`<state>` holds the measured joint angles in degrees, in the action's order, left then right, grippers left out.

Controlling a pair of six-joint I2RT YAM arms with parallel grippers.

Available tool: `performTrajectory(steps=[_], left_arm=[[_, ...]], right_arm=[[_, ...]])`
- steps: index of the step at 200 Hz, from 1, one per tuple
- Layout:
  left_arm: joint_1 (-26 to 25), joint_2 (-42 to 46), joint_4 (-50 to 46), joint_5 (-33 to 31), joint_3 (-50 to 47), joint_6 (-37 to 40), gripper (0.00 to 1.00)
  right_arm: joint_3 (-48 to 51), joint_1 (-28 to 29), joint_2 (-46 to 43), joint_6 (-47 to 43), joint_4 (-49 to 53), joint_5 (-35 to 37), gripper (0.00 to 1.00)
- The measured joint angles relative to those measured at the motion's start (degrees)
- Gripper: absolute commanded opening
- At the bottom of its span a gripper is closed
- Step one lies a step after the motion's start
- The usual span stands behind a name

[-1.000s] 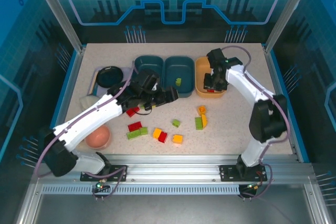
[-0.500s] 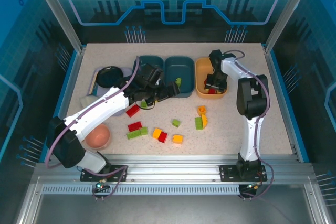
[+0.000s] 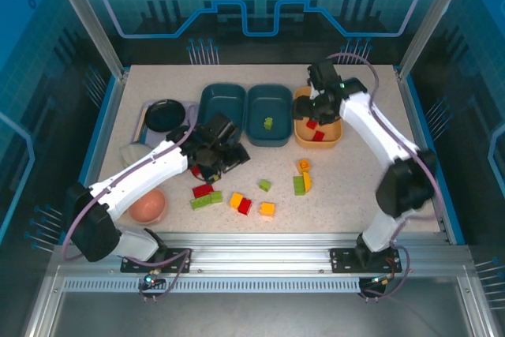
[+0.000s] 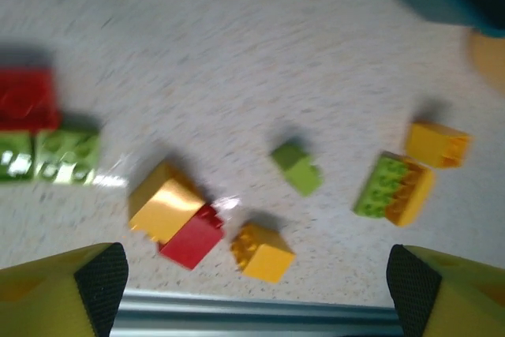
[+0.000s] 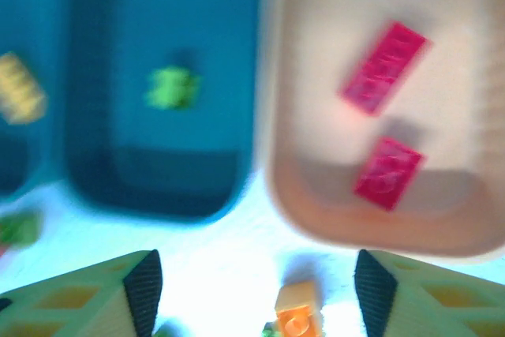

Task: Sort the legos into containers by color

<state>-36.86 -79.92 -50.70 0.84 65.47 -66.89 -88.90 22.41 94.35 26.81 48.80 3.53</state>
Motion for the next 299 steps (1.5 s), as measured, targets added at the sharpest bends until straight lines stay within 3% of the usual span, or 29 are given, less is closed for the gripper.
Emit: performTrajectory(steps=[33, 47, 60, 87, 126, 195, 223, 259, 299], left_arm=[[0.0, 0.46, 2.97, 3.54, -10.32, -13.75, 0.92], [-0.07, 0.15, 5.22, 4.81, -12.22, -18.99, 0.93], [-0.39, -0.57, 7.32, 5.66, -12.74, -23.52, 0.93], [-1.53, -2.27, 13.73, 7.3, -15.61, -31.65, 0.9], [-2.16, -6.88, 17.57, 8.48, -18.18, -38.27, 0.81], [-2.21, -10.99, 20.48, 8.46, -17.94, -39.56, 0.46], [-2.21, -10.01, 19.37, 7.02, -17.11, -37.88, 0.38], [0.15, -6.4, 12.48, 2.86, -9.29, -31.47, 0.36], [10.91, -5.57, 4.39, -1.57, 6.34, -16.96, 0.34]], right_arm=[[23.52, 11.82, -21.97, -3.58, -12.09, -9.92, 0.89], [31.71, 13.42, -26.77, -3.48, -14.25, -14.4, 0.99], [36.81, 14.99, -28.96, -3.15, -14.8, -16.76, 1.0], [41.59, 18.53, -32.13, -2.82, -14.71, -19.54, 0.99], [41.94, 18.8, -35.78, -2.45, -14.8, -20.28, 0.98], [41.94, 18.8, -35.85, -1.31, -14.82, -20.17, 0.95], [41.94, 18.8, -35.71, -1.14, -14.82, -20.0, 0.94], [39.8, 18.8, -34.56, -0.81, -13.88, -18.29, 0.93], [33.0, 17.99, -32.13, 2.03, -16.48, -14.38, 0.95]])
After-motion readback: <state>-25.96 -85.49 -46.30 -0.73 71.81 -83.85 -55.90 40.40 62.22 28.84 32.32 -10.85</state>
